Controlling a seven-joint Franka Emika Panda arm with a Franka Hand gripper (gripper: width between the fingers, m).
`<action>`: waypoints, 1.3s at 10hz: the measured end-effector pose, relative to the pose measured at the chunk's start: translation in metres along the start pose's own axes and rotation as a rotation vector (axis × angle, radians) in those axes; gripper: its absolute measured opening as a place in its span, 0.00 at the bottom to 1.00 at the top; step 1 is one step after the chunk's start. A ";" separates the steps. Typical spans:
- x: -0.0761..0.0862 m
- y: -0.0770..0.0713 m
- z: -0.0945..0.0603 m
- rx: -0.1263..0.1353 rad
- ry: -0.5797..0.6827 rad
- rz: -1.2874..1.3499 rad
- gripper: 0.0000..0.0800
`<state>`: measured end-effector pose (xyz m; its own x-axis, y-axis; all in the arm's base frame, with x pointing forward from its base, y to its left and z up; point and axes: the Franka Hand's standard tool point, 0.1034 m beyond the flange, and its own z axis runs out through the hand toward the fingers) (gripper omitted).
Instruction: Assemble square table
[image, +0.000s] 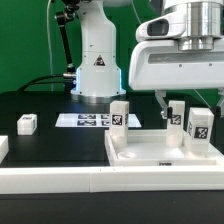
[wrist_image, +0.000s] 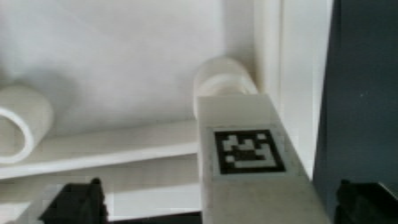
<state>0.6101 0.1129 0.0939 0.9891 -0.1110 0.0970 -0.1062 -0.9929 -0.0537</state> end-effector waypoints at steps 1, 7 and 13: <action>0.004 -0.002 0.000 0.001 0.000 0.007 0.81; 0.009 0.001 0.003 0.000 0.004 0.031 0.75; 0.010 0.002 0.003 0.001 0.004 0.105 0.36</action>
Offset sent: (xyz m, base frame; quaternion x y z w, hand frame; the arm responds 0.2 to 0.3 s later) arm 0.0165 0.0129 -0.0026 0.0032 0.0051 -0.0108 0.9999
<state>0.6196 0.1101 0.0917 0.9720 -0.2148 0.0949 -0.2093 -0.9757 -0.0650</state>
